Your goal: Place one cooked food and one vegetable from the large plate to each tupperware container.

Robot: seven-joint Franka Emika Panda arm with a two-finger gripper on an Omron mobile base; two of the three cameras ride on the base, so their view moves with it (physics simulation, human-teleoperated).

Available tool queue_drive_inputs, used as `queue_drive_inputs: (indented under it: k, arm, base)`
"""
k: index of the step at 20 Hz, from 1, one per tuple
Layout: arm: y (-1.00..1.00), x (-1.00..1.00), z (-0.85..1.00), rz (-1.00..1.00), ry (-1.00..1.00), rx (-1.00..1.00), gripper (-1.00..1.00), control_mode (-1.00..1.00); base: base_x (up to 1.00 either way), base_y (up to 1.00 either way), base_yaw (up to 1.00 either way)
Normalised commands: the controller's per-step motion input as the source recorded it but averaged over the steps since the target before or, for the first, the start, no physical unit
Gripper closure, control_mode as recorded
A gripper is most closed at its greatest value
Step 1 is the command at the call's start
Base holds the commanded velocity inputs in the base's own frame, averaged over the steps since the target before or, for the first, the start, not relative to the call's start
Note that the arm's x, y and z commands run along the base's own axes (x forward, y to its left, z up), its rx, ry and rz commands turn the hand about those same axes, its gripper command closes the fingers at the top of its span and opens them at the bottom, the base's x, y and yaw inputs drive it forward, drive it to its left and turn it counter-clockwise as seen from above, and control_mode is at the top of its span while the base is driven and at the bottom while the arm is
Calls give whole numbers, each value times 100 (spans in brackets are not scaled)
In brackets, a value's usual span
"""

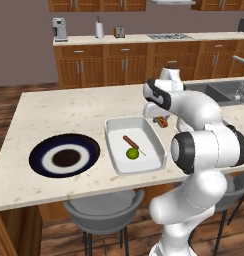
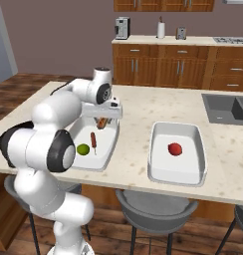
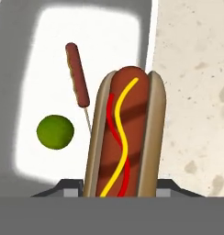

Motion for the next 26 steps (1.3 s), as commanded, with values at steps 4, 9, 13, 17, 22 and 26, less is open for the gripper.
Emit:
queue_drive_inputs:
  k: [4,9,13,17,22,26]
  arm:
    - [-100,-4,0,-10,3,0,100,-100]
    - [-99,-2,0,-3,0,0,100,-100]
    - [-90,0,-17,0,0,0,100,-100]
    - [-100,0,-13,0,0,0,100,-100]
    - [-61,-4,-22,5,2,0,100,-100]
    - [-30,-3,-45,11,2,0,100,-100]
  base:
    - [0,0,0]
    - [0,0,0]
    - [0,0,0]
    - [0,0,0]
    - [0,0,0]
    - [0,0,0]
